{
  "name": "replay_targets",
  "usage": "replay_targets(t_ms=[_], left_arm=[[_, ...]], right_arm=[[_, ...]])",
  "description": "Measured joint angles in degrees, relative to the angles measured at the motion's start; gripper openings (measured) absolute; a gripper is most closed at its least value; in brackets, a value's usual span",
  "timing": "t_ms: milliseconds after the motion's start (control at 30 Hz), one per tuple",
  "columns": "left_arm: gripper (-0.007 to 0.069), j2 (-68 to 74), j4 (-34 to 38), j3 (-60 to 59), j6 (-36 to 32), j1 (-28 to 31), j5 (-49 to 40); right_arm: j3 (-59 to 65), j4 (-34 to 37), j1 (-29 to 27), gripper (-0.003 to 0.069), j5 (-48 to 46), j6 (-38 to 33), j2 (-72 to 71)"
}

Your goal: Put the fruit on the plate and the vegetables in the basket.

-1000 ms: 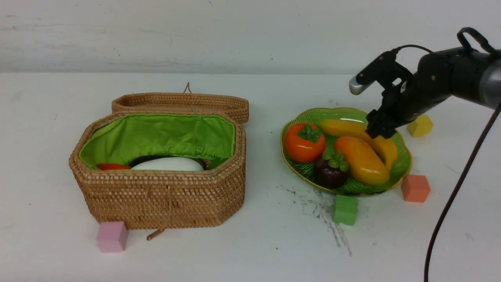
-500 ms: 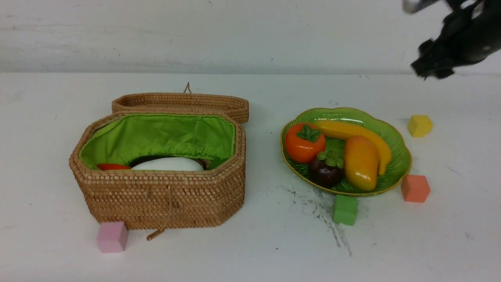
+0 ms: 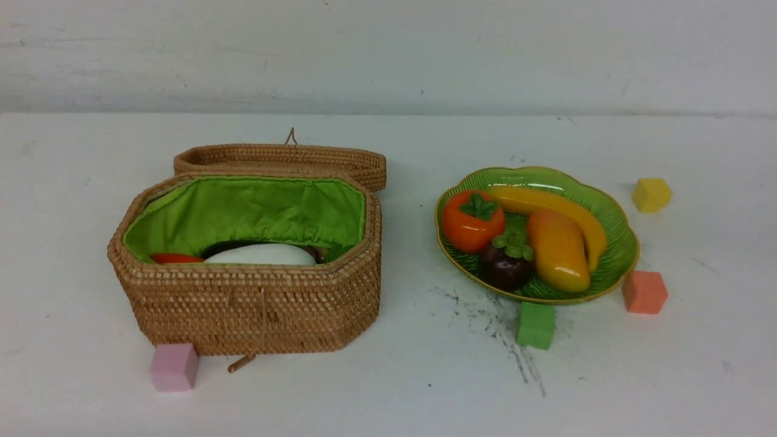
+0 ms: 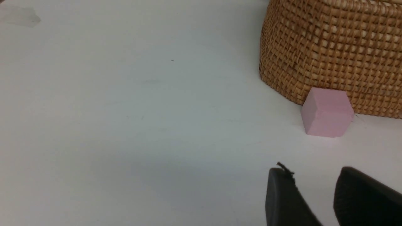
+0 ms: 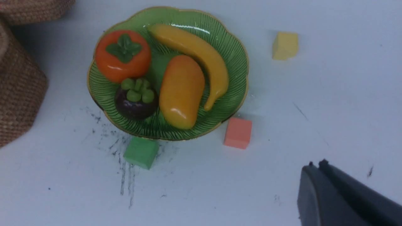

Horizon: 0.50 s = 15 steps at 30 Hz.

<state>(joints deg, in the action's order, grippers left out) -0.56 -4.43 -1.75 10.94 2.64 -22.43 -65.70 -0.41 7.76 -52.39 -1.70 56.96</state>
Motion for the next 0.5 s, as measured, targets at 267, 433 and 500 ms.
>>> replay_targets(t_ms=[267, 433, 500], left_arm=[[0.0238, 0.0, 0.0, 0.0, 0.0, 0.0, 0.0], [0.0238, 0.0, 0.0, 0.0, 0.0, 0.0, 0.0], [0.0238, 0.0, 0.0, 0.0, 0.0, 0.0, 0.0]], right_arm=[[18.0, 3.6, 0.0, -0.0008, 5.9, 0.7, -16.5], [24.5, 4.3, 0.0, -0.0008, 4.3, 0.7, -24.4], [26.0, 4.3, 0.0, -0.0008, 2.8, 0.7, -26.5]])
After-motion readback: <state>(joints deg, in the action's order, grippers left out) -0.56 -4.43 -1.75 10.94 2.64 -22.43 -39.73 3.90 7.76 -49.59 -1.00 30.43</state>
